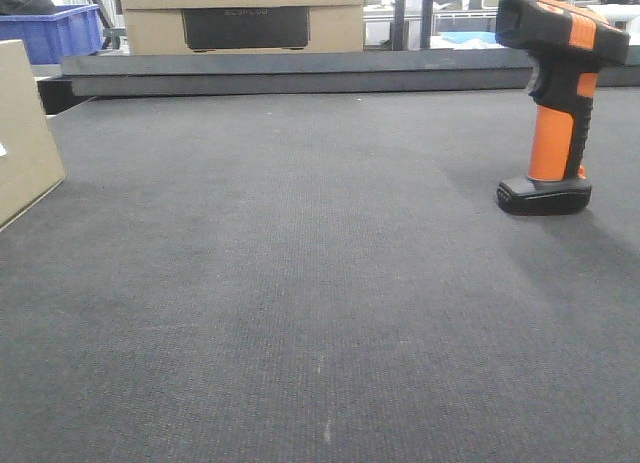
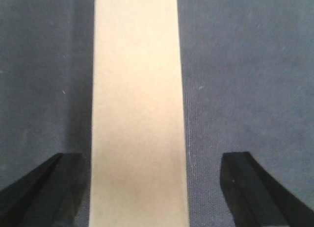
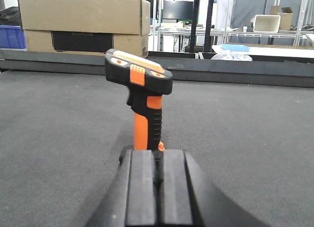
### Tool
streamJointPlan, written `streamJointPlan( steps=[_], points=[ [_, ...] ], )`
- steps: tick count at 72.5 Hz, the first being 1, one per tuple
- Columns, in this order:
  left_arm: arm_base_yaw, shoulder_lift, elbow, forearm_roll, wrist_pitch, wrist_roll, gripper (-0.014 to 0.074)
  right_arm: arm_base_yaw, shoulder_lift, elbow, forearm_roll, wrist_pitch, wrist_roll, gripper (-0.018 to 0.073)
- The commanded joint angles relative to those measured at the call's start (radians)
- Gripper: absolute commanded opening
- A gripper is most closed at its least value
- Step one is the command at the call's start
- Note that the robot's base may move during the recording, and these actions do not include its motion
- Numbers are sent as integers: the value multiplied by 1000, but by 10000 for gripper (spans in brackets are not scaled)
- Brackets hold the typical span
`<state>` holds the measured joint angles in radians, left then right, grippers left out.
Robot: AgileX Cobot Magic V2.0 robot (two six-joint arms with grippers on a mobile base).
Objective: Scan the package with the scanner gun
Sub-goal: 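Move the left gripper over the small cardboard box, then grasp the cardboard box with the left gripper and tilt it up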
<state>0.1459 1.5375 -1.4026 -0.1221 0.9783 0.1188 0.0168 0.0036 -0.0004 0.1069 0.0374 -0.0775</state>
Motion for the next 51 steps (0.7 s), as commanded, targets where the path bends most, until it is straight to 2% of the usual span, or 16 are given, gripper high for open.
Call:
streamJointPlan(
  steps=[1, 9, 38, 44, 51],
  points=[
    [-3, 23, 1, 11, -11, -7, 466, 3, -4, 0, 0, -20, 0, -161],
    [-3, 57, 1, 44, -2, -7, 466, 3, -4, 0, 0, -20, 0, -161],
    [-3, 110, 3, 34, 54, -18, 447, 3, -4, 0, 0, -20, 0, -161],
    [-3, 110, 3, 34, 54, -18, 335, 3, -4, 0, 0, -20, 0, -161],
    [-3, 110, 3, 30, 54, -18, 117, 3, -4, 0, 0, -20, 0, -161]
  ],
)
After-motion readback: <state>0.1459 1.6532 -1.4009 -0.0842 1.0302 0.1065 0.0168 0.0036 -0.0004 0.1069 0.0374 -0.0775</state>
